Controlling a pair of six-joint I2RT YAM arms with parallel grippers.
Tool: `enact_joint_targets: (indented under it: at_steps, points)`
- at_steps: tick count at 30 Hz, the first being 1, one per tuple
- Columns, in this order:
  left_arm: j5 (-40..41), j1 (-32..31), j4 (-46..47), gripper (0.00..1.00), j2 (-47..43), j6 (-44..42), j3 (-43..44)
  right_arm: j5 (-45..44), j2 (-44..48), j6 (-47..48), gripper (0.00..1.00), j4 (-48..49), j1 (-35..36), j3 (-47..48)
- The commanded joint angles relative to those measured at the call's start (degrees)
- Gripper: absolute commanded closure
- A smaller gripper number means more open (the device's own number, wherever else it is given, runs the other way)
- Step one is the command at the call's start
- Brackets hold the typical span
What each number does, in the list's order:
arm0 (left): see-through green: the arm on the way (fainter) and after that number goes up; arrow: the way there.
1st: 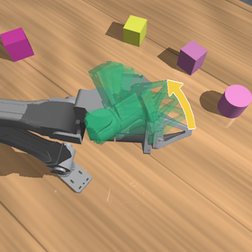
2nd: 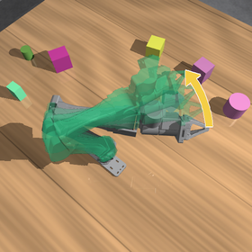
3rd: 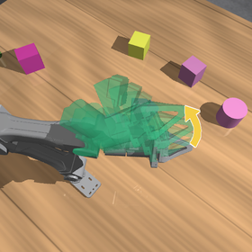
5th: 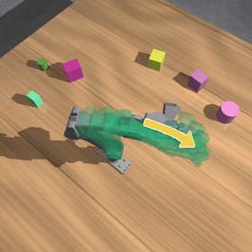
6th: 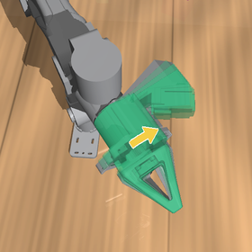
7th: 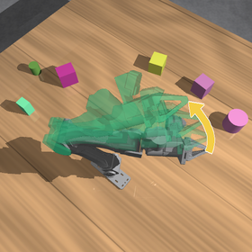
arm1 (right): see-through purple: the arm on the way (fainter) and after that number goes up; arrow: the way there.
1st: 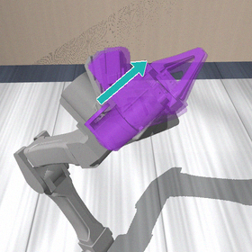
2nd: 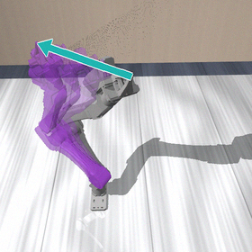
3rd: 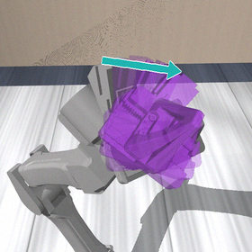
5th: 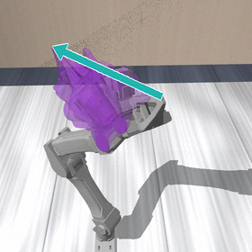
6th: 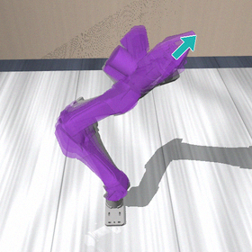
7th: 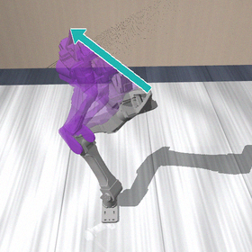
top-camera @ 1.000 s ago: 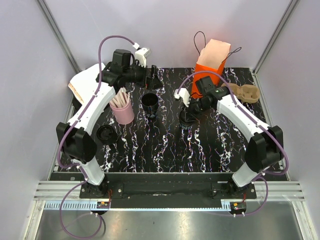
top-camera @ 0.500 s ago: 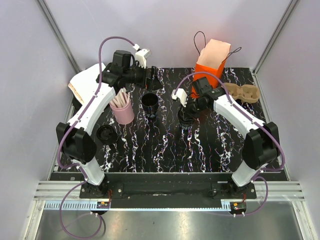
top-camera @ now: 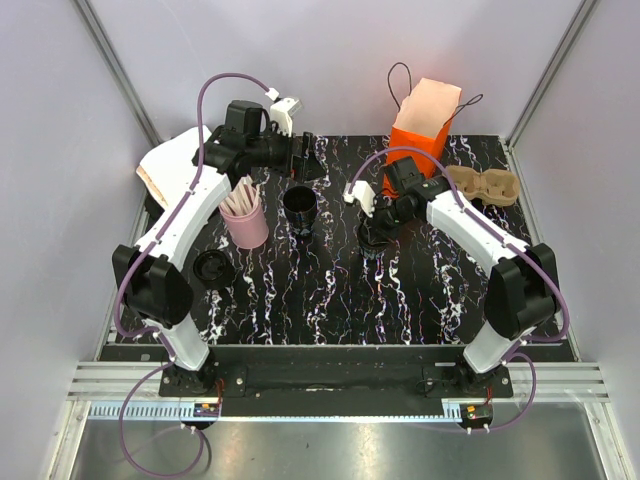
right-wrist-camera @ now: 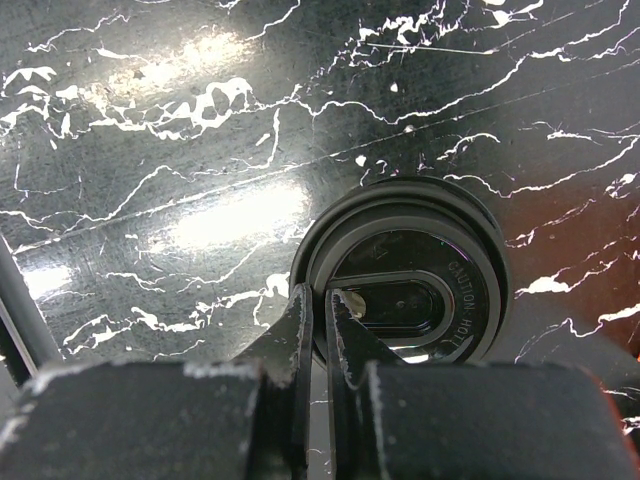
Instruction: Pack the takeout coffee
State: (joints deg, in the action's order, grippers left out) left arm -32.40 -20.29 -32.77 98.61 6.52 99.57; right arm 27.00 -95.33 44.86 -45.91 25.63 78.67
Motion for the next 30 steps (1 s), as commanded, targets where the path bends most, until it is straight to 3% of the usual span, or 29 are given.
enact_joint_targets:
  at_steps: [1, 30]
  points:
    - [-1.88, 0.17, 3.51, 0.01, -2.90, 0.42, -0.25, -0.81, 0.06, 1.11, 1.00, 0.38, 0.39, -0.01]
    - [-2.49, 0.08, 3.59, 0.01, -2.28, 0.77, 0.10, -0.90, -1.79, -0.04, 1.00, 3.63, 0.48, -0.01]
